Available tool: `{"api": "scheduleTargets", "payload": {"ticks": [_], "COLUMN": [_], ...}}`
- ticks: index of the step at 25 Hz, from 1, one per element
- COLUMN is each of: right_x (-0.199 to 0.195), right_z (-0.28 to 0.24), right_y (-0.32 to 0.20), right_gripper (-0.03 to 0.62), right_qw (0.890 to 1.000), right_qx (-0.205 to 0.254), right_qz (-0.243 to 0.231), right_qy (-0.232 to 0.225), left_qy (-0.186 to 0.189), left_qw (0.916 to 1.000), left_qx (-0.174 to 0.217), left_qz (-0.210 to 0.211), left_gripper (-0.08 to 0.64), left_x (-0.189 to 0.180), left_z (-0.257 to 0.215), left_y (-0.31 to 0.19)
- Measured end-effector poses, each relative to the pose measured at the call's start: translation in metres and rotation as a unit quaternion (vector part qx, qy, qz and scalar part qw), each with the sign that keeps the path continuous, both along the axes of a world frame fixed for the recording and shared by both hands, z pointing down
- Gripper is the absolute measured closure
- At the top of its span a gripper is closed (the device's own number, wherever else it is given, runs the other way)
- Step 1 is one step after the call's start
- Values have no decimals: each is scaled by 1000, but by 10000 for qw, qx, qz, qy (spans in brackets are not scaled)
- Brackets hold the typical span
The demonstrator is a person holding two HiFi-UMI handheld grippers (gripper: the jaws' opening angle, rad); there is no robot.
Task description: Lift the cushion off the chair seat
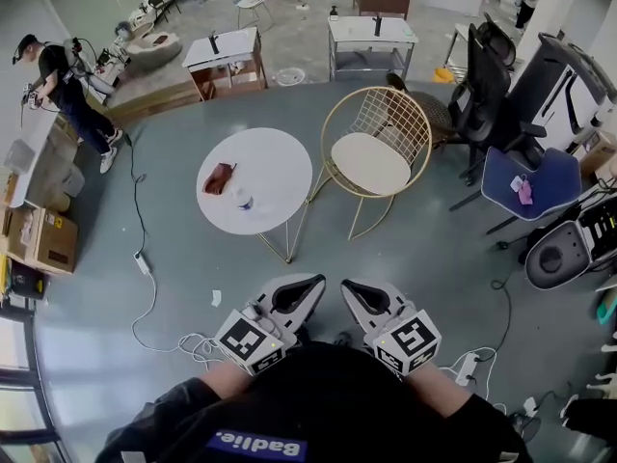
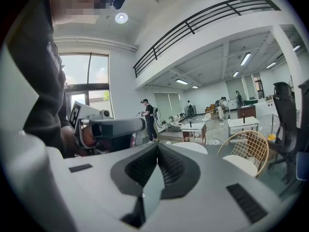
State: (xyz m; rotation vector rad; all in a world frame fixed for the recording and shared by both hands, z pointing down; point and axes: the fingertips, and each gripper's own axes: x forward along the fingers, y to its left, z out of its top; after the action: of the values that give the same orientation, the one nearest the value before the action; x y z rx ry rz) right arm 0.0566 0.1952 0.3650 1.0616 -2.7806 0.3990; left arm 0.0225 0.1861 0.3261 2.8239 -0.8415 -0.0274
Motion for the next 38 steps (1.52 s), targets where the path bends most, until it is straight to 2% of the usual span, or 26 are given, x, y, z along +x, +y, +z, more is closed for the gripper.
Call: {"api": "scheduleTargets", "payload": {"ticks": [3, 12, 16, 21, 27, 38], "right_x": [-1, -27, -44, -55, -49, -1], "right_z": [3, 15, 18, 20, 32, 76], "right_y": [-16, -94, -134, -175, -209, -265], "right_gripper": [565, 565, 565, 565, 565, 565], "right_qw": [10000, 9980, 9955, 9905, 9879, 9860], "right_qx": [6, -149, -269, -259, -429, -560], "right_qz": [37, 309, 665, 1044, 1143, 1241], "right_qy": [89, 539, 626, 862, 952, 960], "left_qy": [86, 321, 367, 282, 406, 168], "left_qw": [10000, 9983, 9965, 9955, 9961, 9987], "left_qx": [-10, 15, 67, 127, -51, -319], "left_qz": [12, 477, 753, 890, 784, 352], "left_gripper": [557, 557, 557, 557, 557, 557], "left_x": [-2, -21, -42, -60, -57, -26], "left_z": [3, 5, 5, 12, 20, 51], "left_y": [-18, -104, -143, -183, -219, -266]}}
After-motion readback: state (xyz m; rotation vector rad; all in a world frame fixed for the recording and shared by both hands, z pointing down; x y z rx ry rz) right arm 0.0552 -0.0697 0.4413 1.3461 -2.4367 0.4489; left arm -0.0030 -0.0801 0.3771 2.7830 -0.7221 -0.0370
